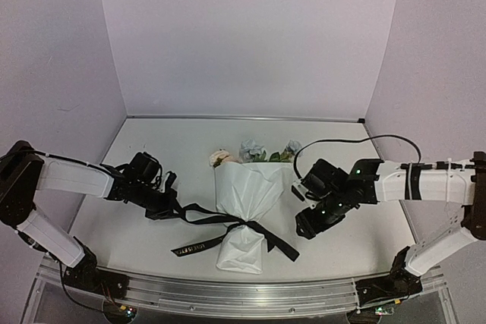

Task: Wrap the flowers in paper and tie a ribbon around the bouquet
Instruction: Tie the half-tied ribbon around the folded bouquet, then adjust the ribbon on the folded bouquet.

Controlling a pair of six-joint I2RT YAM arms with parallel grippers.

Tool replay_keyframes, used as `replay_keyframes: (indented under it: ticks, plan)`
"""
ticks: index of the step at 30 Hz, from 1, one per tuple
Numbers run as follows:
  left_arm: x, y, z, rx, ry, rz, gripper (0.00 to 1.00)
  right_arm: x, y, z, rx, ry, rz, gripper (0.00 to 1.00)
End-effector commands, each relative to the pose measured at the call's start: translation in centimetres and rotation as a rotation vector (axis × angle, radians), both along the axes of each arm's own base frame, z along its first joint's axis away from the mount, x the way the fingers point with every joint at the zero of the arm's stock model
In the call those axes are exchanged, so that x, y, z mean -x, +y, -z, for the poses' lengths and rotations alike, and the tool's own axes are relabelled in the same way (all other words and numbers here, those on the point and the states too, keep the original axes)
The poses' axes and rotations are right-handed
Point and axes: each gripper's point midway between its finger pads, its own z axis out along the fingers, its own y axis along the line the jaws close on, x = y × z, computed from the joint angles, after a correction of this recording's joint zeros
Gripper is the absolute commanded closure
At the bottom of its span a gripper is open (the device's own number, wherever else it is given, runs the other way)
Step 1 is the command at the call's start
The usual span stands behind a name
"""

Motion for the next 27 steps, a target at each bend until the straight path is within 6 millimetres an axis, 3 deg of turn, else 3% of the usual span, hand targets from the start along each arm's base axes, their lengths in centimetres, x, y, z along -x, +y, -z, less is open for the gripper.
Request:
replay_keyframes:
  ticks: [1,9,20,27]
  plan:
    - [-1.4,-0.8,-1.3,0.011,-0.055,0.016,1.0,-3.6,-1.1,2.1,0.085,-0.07,-0.009,0.37]
    - [-1.5,-1.0,-1.5,0.018,-0.056,0.021,1.0,-4.3,3.3,5.0,0.002,-0.038,-0.186,0.37]
    - [-1.5,-1.1,-1.5,0.015,-0.057,0.025,1.0,0.5,6.8,3.7,-0.092,0.036,-0.327,0.36]
    - [-1.4,-1.0,-1.4,0.018,-0.055,0.021,1.0,0.6,8.4,2.3,-0.124,0.04,-0.333,0.34]
